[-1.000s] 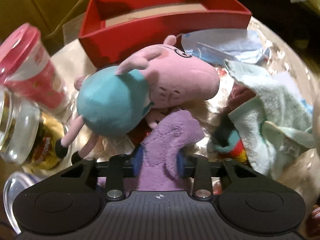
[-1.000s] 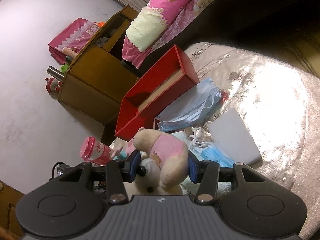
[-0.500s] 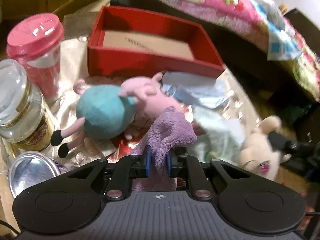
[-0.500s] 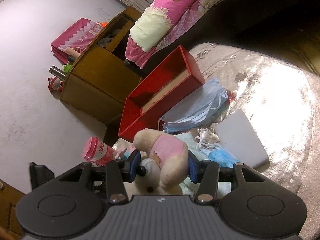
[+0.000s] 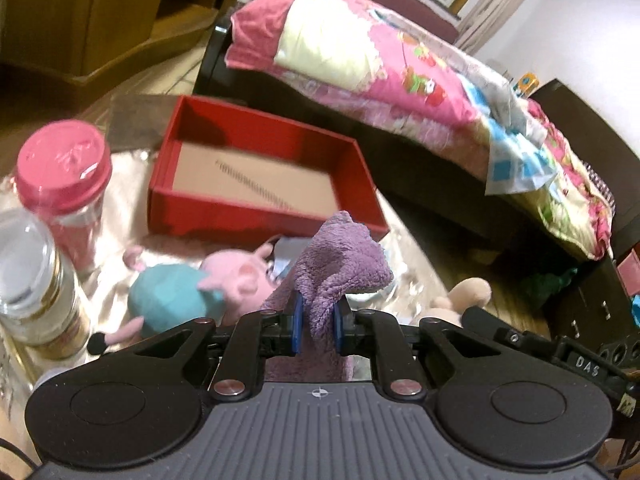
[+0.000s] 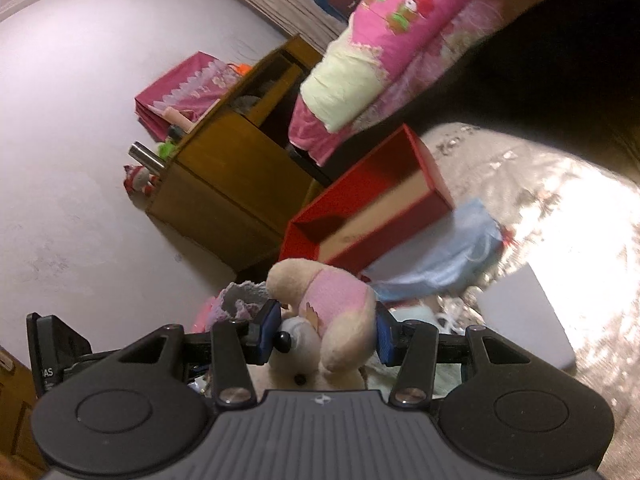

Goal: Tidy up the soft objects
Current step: 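Lift and carry the teddy bear and purple cloth over the red box with both tools, then open both tools to drop the bear and purple cloth into the red box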

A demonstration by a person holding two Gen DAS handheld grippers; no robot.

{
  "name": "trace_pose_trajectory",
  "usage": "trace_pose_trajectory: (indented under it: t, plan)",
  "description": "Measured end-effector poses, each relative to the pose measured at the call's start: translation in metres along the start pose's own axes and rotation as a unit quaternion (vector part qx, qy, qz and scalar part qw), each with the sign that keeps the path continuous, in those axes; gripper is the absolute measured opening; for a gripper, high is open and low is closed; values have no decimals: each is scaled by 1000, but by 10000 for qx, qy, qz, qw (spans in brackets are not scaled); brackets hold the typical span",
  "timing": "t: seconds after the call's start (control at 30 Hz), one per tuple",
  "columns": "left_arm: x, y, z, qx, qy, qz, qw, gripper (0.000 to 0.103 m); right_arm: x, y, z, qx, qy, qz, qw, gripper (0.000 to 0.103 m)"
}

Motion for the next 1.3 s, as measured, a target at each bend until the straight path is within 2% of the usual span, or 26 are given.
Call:
trace_pose_trajectory:
  t: [0.33,0.67,0.93,1.07,1.1,1.13,1.17,1.2,1.23,1.3]
  plan:
    - [45,13,-7,-114,488,-32,9987,13,44,-21,15,30,459,-245,9986,19]
    - [91,10,15,-13,627,-120,9980,13,93,-30,52,26,730,-440,9964,19]
    - [132,-9,52,403,683,-175,9967,14,134,-12,94,-344,744,-585,9949,19]
    - [142,-24,74,714,617,-180,9954,19,152,0,123,-567,674,-718,9935,19]
    - [143,-29,79,803,600,-209,9947,26,154,2,130,-602,624,-749,9934,21]
    - [143,-33,83,945,570,-161,9938,41,156,6,137,-632,536,-794,9934,22]
    - [142,-35,84,1099,554,-80,9924,53,158,11,146,-727,483,-830,9927,29]
    - [142,-35,84,1204,597,-15,9909,72,159,15,151,-819,458,-848,9920,36]
    - [141,-35,81,1242,690,51,9898,76,158,19,155,-889,422,-847,9915,38]
    - [140,-34,79,1198,676,110,9904,76,157,25,161,-955,308,-812,9916,39]
Point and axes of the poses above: each gripper's, at about its wrist camera, not at the fingertips, and z roughly the way its jaws point, y to its right, x to its top, the point moved 7 cm from there along z, roughly the way its jaws point, and after that the axes turned 7 degrees about -y, right-handed, at the moved point
